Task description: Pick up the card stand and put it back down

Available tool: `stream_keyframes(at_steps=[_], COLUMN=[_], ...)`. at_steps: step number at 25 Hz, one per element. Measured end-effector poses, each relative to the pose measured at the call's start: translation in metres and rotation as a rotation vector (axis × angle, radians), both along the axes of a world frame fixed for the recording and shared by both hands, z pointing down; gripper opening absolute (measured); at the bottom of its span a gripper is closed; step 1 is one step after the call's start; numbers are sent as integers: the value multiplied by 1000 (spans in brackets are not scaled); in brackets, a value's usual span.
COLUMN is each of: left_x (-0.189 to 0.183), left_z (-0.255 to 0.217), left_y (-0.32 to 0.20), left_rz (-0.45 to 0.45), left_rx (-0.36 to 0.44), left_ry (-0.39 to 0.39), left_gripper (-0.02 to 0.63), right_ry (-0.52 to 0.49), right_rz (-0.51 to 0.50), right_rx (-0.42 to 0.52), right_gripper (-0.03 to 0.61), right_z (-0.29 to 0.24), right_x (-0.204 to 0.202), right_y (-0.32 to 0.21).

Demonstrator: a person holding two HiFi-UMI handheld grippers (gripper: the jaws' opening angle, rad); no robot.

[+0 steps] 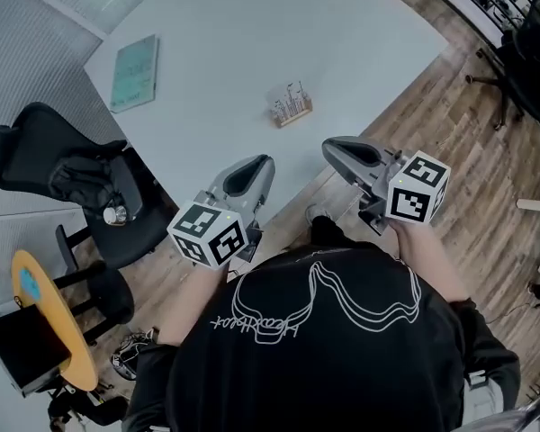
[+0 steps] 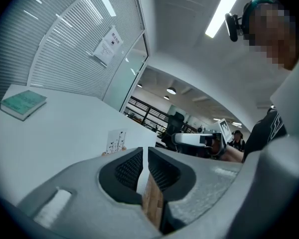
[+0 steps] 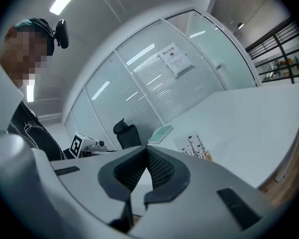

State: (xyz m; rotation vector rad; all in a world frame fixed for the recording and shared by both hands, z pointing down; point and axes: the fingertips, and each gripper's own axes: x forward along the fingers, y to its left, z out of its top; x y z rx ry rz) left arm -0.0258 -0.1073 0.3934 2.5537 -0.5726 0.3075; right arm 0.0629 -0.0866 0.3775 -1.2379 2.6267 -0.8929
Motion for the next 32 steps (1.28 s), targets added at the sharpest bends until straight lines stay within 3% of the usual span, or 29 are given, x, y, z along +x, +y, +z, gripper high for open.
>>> stream_keyframes(at_steps=[6, 17, 25, 32], left_x=[9, 21, 26, 26], left_z=[22, 61, 93, 119], left_y=[-39, -72, -93, -103], left_rz=[-81, -198, -261, -286], left_rx=[-23, -60, -86, -108], left_ry=[-27, -65, -96, -117], left_gripper=[29, 97, 127, 149], right_ry=[19, 91, 182, 252], right_rz=[-57, -128, -196, -212], right_rx=[-15, -49, -60, -119], right_gripper=[9, 12, 115, 134], right_z=[13, 56, 88, 129], right_x=[23, 49, 51, 48], right_y=[-54, -93, -114, -130])
